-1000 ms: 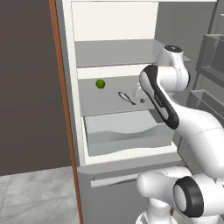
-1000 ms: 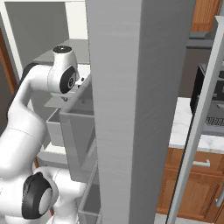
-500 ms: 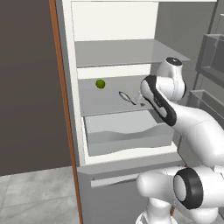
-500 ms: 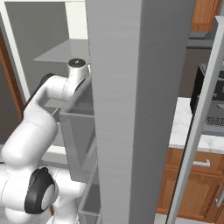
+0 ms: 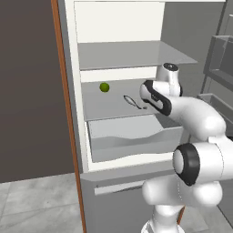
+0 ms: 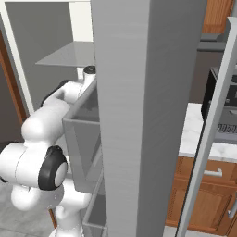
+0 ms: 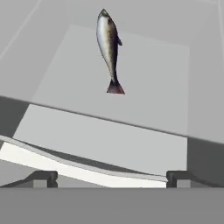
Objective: Take the fish out of the fridge, briefly rinse it in the sink, and place it on the tray next to the sink.
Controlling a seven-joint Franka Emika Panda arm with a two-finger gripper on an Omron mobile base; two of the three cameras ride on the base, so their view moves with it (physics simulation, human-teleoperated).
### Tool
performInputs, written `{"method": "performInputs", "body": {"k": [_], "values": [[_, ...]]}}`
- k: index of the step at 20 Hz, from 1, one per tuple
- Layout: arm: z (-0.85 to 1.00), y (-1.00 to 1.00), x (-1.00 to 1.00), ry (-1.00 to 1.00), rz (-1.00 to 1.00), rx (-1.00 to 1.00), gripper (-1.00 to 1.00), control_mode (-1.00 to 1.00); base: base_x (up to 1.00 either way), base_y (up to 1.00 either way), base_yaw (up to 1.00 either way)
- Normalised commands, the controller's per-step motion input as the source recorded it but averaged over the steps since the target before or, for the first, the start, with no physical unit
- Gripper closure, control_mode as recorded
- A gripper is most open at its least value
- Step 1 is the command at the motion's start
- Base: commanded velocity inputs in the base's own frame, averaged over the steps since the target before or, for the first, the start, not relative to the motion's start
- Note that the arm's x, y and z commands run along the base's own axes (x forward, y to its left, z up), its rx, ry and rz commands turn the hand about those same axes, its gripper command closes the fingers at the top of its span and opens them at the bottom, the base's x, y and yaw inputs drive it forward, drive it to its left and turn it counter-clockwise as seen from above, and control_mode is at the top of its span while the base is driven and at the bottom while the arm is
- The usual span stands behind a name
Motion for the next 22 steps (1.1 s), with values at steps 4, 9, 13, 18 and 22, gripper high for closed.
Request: {"method": "performInputs", "body": {"k": [4, 9, 13, 18, 22], "values": [[-0.12, 0.0, 0.54, 0.0, 0.12, 0.02, -1.0, -1.0, 0.0, 0.0, 0.0], [-0.11, 0.0, 0.26, -0.04, 0.16, 0.03, -1.0, -1.0, 0.0, 0.0, 0.0], [-0.04, 0.01, 0.11, -0.05, 0.0, 0.0, -1.0, -1.0, 0.0, 0.0, 0.0], [-0.16, 0.08, 0.6, -0.01, 0.0, 0.0, -1.0, -1.0, 0.0, 0.0, 0.0], [-0.19, 0.13, 0.67, 0.0, 0.0, 0.0, -1.0, -1.0, 0.0, 0.0, 0.0]]}}
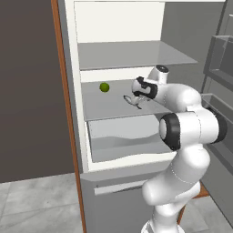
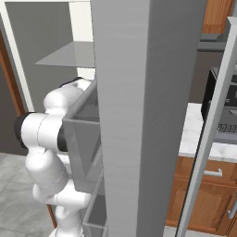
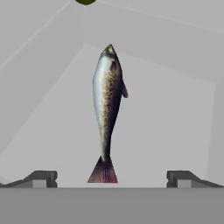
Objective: Take the fish out of the fridge, briefly rinse it in the sink, and place it on the tray next to the sink.
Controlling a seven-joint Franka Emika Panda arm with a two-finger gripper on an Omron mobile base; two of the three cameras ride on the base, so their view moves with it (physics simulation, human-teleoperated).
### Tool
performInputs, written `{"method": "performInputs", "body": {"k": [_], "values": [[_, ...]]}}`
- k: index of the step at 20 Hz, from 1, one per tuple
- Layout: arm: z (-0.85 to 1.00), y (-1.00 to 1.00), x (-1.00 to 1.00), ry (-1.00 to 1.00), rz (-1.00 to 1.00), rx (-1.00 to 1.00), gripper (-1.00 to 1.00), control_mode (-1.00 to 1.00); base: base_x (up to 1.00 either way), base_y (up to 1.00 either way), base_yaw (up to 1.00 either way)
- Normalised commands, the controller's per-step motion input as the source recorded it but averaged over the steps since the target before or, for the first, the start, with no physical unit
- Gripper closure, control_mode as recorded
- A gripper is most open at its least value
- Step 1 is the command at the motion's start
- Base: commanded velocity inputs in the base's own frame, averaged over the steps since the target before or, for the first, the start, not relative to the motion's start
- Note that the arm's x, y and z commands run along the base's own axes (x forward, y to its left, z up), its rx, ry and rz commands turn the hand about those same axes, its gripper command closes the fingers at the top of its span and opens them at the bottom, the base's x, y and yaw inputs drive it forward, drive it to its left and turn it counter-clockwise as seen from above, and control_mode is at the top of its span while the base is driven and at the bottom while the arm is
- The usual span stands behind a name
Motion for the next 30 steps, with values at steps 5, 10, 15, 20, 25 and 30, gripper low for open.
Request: {"method": "performInputs", "body": {"k": [5, 10, 15, 20, 25, 30], "values": [[-0.16, 0.08, 0.66, 0.0, 0.0, 0.0, -1.0, -1.0, 0.0, 0.0, 0.0], [-0.3, 0.19, 0.41, 0.0, 0.0, 0.0, -1.0, -1.0, 0.0, 0.0, 0.0], [-0.3, 0.17, 0.16, 0.0, 0.0, 0.0, -1.0, -1.0, 0.0, 0.0, 0.0], [-0.09, 0.04, 0.13, 0.0, 0.0, 0.0, -1.0, -1.0, 0.0, 0.0, 0.0], [-0.07, 0.0, 0.04, 0.0, 0.0, 0.0, -1.0, -1.0, 0.0, 0.0, 0.0], [-0.37, 0.0, 0.0, 0.0, 0.0, 0.0, -1.0, -1.0, 0.0, 0.0, 0.0]]}}
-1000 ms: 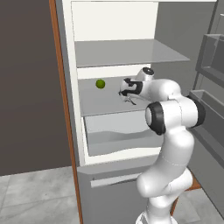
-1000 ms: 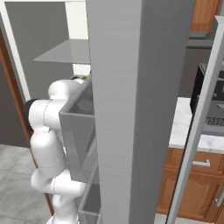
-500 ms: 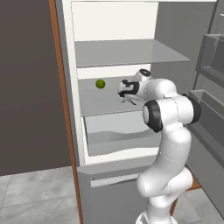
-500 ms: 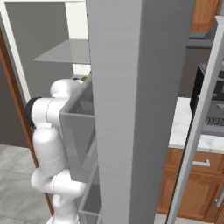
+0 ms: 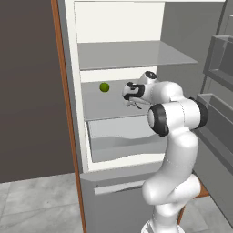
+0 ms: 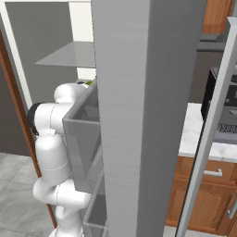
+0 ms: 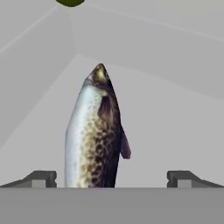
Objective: Take the fish out of the fridge, briefly rinse it in the sink, and place it on the tray next to the sink.
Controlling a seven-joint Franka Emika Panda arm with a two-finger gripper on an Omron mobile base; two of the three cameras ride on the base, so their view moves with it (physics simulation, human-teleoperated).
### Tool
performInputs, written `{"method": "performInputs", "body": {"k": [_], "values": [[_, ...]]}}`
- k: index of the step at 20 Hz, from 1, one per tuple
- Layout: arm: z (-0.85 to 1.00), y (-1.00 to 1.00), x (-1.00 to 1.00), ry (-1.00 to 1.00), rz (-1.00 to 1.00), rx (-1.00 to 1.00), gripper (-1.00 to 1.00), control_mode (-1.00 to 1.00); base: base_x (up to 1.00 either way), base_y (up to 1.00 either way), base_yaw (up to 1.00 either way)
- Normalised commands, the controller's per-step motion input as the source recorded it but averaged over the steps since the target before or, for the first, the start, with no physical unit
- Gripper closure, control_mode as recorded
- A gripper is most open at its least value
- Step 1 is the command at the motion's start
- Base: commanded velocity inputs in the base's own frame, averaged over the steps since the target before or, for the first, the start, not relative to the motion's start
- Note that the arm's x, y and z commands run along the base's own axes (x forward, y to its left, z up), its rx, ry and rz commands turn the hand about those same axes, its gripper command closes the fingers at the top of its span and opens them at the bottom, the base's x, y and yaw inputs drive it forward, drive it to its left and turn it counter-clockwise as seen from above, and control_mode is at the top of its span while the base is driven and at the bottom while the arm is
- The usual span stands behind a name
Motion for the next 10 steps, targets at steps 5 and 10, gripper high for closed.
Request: {"method": "performInputs", "body": {"k": [5, 10], "values": [[-0.56, 0.1, 0.0, 0.0, 0.0, 0.0, 1.0, -1.0, 0.0, 0.0, 0.0], [-0.11, 0.0, 0.0, -0.02, 0.0, 0.0, 1.0, -1.0, 0.0, 0.0, 0.0]]}}
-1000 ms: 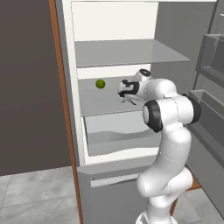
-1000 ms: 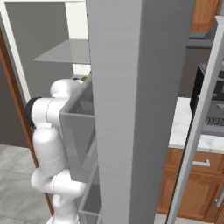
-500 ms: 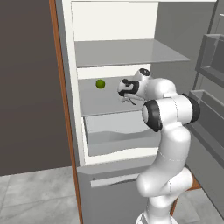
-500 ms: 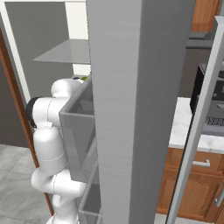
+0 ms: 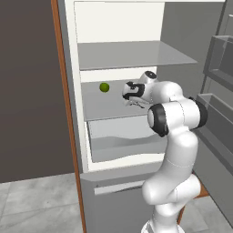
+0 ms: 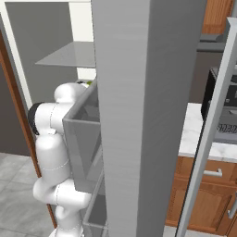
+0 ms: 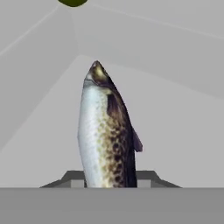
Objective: Take the fish out of the fridge, briefly rinse it in the sink, and place it on the tray next to the sink.
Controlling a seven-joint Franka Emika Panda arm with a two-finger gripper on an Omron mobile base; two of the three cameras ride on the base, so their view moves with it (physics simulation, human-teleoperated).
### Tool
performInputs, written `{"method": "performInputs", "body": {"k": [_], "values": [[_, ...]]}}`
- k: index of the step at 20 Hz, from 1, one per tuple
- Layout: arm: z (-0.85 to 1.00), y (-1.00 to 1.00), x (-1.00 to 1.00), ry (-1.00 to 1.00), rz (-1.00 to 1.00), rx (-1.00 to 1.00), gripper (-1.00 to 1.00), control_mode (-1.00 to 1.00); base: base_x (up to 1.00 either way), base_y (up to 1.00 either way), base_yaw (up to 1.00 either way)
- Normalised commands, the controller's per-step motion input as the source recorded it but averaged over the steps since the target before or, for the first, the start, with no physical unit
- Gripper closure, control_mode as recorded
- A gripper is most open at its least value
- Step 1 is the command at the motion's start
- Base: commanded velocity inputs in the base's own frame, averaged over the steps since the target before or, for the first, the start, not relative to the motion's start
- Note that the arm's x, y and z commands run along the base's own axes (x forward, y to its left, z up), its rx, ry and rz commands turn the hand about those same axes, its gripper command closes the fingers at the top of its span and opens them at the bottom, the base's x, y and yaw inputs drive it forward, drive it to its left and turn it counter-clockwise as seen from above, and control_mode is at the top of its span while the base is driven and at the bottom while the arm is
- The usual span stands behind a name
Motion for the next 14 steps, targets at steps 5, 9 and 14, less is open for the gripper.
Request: {"method": "performInputs", "body": {"k": [5, 9, 14], "values": [[0.0, 0.0, -0.06, 0.0, 0.0, 0.0, 1.0, -1.0, 0.0, 0.0, 0.0], [0.19, 0.08, -0.55, -0.11, 0.0, 0.0, 1.0, -1.0, 0.0, 0.0, 0.0], [0.74, 0.34, -0.86, -0.2, 0.0, 0.0, 1.0, -1.0, 0.0, 0.0, 0.0]]}}
